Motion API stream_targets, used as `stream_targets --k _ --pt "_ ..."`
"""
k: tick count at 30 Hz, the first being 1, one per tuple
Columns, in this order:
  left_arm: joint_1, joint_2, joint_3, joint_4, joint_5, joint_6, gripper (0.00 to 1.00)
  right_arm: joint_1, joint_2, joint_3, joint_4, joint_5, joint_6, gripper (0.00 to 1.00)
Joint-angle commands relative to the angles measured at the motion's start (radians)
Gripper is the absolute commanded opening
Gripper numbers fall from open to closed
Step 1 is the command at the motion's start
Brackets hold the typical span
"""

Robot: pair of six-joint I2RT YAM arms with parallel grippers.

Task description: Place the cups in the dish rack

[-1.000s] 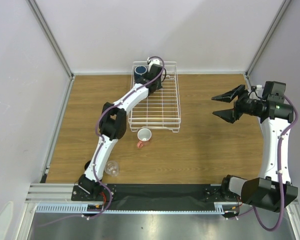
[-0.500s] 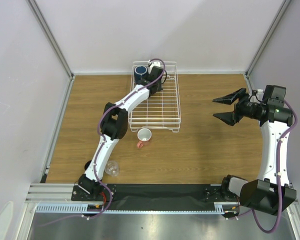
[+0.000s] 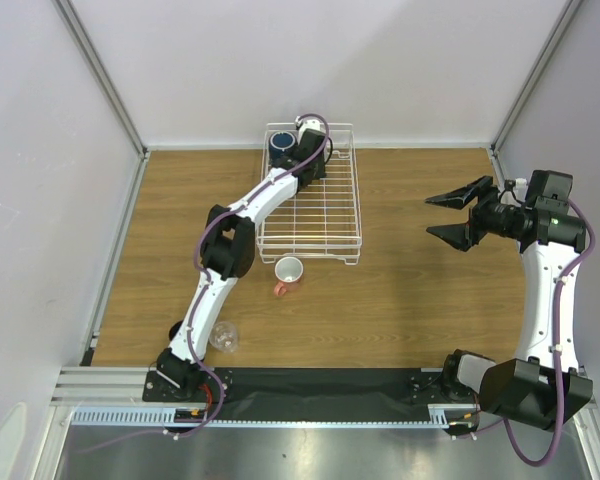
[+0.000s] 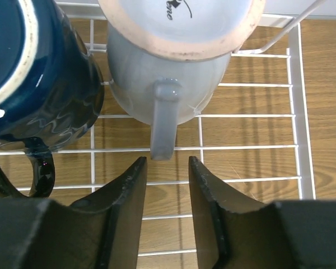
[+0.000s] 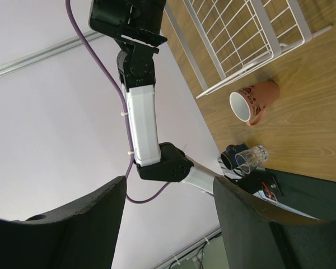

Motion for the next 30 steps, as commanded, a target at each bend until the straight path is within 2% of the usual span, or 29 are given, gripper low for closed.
stream_targets --k 1,6,10,14,25,30 --pt "0.009 -0.029 0.025 0.028 0.032 -0.002 0.41 -0.002 -0.019 0.008 0.019 -0.024 0.004 0.69" --pt "0.009 -0.085 -0.044 0.047 0.058 0.001 0.52 0.009 -0.017 0.014 0.028 -0.027 0.015 0.69" --pt "0.006 -0.136 -0.129 0.074 0.084 -0.010 0.57 0.018 -0.027 0.014 0.039 -0.027 0.024 0.69" --pt "-0.006 -0.170 -0.140 0.073 0.077 0.031 0.64 0.038 -0.018 0.032 0.036 -0.033 0.017 0.69" --pt "-0.025 -0.388 -0.369 0.102 0.123 0.022 0.67 0.079 -0.027 0.052 0.040 -0.044 0.040 0.69" --pt "-0.026 -0.569 -0.515 0.130 0.153 -0.024 0.69 0.096 -0.059 0.042 0.023 -0.012 0.011 0.68"
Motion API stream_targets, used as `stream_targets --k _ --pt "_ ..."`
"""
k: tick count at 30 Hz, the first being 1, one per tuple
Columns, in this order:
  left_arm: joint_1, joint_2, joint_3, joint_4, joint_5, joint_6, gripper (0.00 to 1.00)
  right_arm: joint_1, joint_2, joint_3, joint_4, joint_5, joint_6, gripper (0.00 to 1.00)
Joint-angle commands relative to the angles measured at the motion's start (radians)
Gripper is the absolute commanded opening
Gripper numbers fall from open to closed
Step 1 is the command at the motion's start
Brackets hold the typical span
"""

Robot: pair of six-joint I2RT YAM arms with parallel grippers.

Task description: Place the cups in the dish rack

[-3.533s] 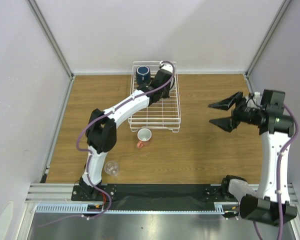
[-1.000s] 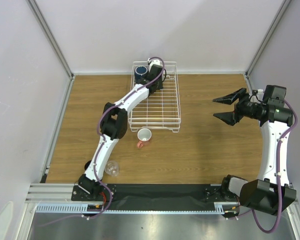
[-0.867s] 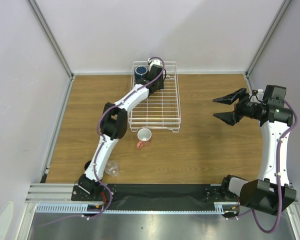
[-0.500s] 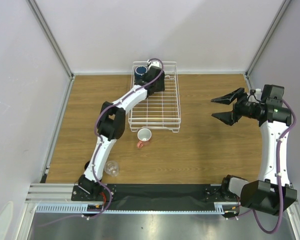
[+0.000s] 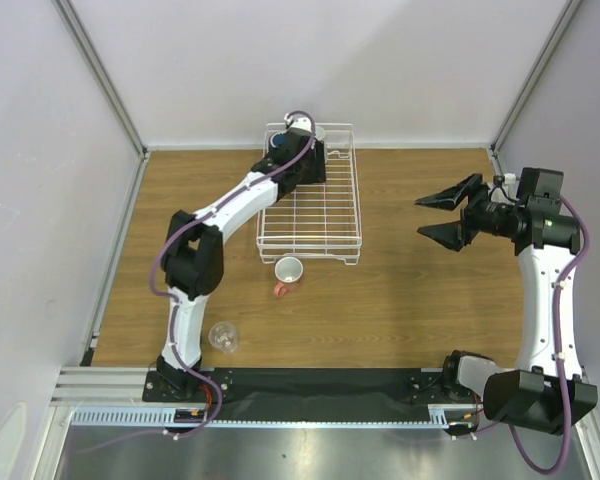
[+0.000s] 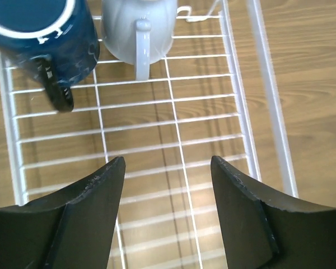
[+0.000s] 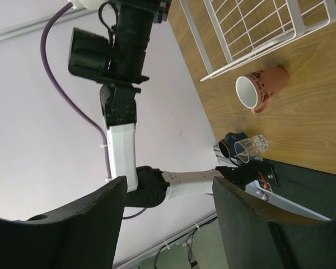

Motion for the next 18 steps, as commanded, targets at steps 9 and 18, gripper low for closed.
stream_targets --k 9,18 --pt "-0.013 -0.576 -0.421 -0.055 0.125 -0.131 0.72 0.200 -0.018 0.004 -0.032 0.210 -0.124 0.68" --pt "0.008 -1.153 -0.820 -0.139 0.171 -0.217 0.81 0.586 0.098 -0.013 0.098 0.477 -0.033 0.67"
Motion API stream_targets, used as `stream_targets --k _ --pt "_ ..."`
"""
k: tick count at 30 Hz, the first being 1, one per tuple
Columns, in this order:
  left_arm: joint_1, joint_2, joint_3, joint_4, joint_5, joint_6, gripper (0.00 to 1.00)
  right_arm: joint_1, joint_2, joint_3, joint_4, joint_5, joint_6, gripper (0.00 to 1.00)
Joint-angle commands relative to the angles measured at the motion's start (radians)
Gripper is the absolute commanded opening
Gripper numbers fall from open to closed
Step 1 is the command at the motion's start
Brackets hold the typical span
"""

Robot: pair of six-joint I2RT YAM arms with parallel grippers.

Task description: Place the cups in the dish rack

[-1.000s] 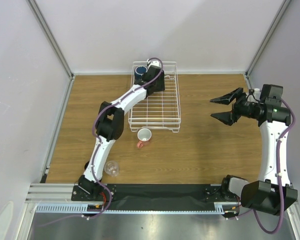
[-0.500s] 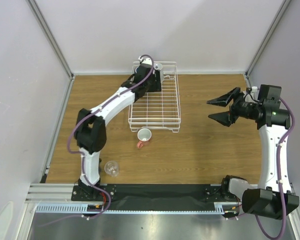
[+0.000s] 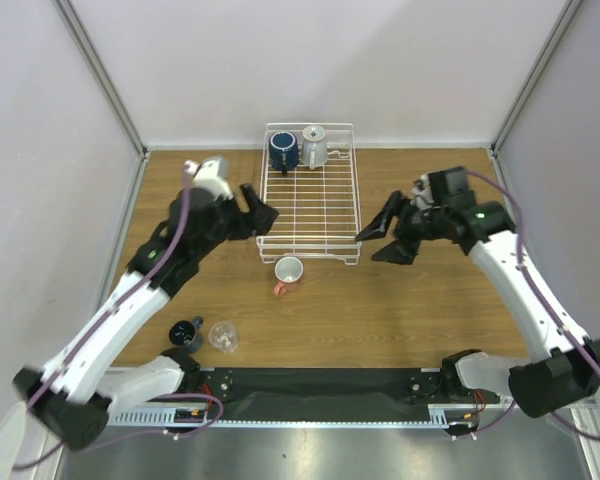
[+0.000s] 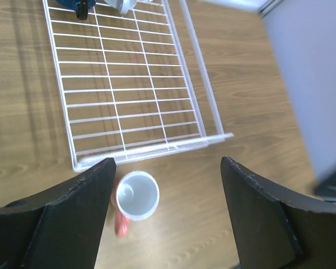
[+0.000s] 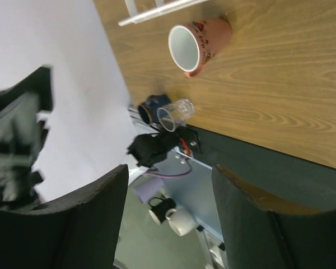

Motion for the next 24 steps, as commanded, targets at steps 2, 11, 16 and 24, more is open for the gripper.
stream_targets --k 2,11,16,24 --pt "0.022 -0.197 -0.085 -0.078 0.041 -0.088 0.83 0.148 0.090 0.005 0.101 0.179 0.045 0.67" --pt "0.040 -0.289 -0.056 -0.193 0.090 -0.092 0.85 0.435 0.339 0.073 0.187 0.404 0.180 0.63" --pt "0.042 -0.358 -0.102 -0.187 0.100 -0.116 0.86 0.481 0.479 0.137 0.135 0.483 0.178 0.63" --pt "0.049 -0.326 -0.032 -0.258 0.095 -0.067 0.88 0.513 0.599 0.203 0.134 0.575 0.203 0.58"
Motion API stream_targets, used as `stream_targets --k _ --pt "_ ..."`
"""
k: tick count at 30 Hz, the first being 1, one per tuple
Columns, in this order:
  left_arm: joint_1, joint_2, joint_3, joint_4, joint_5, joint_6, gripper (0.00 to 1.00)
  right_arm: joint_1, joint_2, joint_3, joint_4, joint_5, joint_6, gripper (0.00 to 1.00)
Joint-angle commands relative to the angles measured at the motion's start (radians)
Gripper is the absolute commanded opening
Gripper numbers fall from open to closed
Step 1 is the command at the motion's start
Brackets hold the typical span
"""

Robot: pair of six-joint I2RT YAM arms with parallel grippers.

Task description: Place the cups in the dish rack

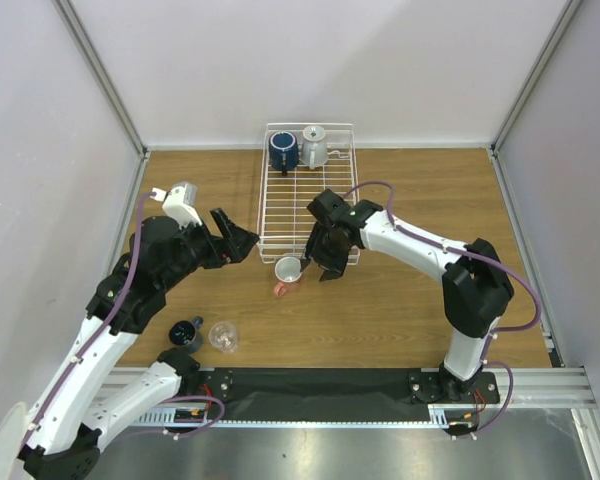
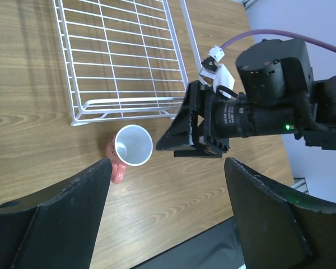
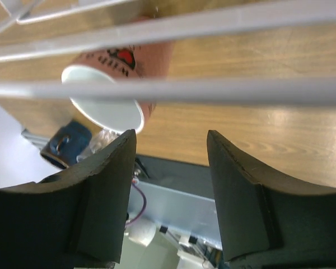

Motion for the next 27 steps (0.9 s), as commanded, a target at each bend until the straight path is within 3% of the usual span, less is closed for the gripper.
stream_targets --k 1,13,16,27 --pt "0.011 0.009 0.050 -0.024 0.019 0.014 0.88 0.018 0.032 0.067 0.000 0.077 0.023 0.58" --pt "0.012 -0.002 0.012 -0.016 0.056 -0.004 0.88 0.084 0.096 0.107 -0.031 0.165 0.046 0.57" --pt "0.012 0.007 0.022 -0.013 0.067 -0.003 0.88 0.103 0.114 0.113 -0.043 0.191 0.054 0.51" --pt "0.014 -0.011 0.039 -0.046 0.077 0.008 0.88 0.140 0.214 0.191 -0.107 0.310 0.080 0.47"
